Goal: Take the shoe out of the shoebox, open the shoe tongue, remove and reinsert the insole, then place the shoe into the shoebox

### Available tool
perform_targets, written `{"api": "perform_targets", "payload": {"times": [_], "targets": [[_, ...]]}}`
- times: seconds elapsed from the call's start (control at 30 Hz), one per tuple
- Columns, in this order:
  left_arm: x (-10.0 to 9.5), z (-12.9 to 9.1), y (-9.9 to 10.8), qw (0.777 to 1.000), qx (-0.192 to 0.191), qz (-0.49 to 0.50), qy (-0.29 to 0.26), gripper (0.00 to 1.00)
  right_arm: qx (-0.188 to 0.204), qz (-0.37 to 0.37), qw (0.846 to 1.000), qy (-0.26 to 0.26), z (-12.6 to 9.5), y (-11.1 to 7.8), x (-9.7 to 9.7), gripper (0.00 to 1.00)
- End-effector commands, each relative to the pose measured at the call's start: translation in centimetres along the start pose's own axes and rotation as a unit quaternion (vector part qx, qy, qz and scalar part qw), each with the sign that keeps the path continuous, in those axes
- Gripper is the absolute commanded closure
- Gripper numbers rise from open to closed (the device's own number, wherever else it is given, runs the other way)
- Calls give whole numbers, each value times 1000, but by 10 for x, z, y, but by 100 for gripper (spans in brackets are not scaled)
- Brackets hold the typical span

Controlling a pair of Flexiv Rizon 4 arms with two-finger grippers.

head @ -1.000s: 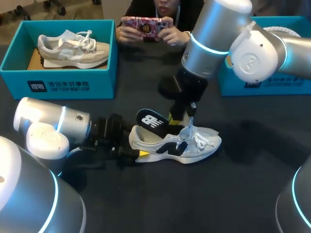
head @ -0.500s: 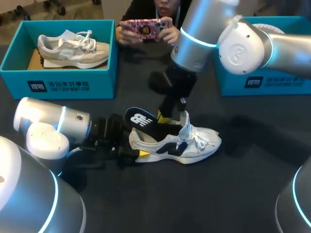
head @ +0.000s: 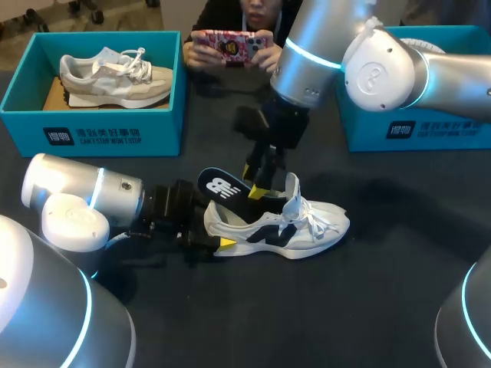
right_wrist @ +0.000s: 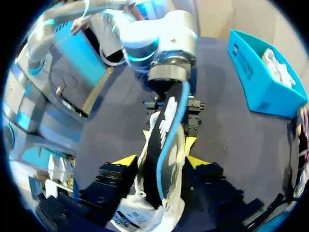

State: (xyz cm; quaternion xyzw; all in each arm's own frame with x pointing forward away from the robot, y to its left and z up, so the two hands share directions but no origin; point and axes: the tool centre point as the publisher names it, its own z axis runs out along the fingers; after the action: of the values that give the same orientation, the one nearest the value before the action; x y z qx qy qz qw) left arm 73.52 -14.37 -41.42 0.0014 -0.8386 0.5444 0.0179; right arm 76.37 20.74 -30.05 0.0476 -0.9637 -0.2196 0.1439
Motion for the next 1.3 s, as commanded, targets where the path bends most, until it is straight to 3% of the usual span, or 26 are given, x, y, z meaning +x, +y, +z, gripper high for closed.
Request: {"api": "perform_targets", "payload": {"times": [0.03,0.47,0.53,1.0,1.1,1.2,1.3], "targets": [[0,2,2,1000,-1,0,0,100,1,-12,1000,-17,-11,-2,2,0],[0,2,2,1000,-1,0,0,100,4,-13,1000,-18,-11,0,2,0],[0,2,2,1000,-1,0,0,100,0,14,1000,-11,-10,4,4,0],[0,2,2,1000,-1,0,0,100,-89,122,988,1,12,11,12,0],[0,2,2,1000,-1,0,0,100,-106,131,986,6,18,9,15,27],[0,2,2,1000,-1,0,0,100,-115,132,984,21,21,8,16,31],[0,2,2,1000,-1,0,0,100,-121,129,984,32,23,9,16,43]]}}
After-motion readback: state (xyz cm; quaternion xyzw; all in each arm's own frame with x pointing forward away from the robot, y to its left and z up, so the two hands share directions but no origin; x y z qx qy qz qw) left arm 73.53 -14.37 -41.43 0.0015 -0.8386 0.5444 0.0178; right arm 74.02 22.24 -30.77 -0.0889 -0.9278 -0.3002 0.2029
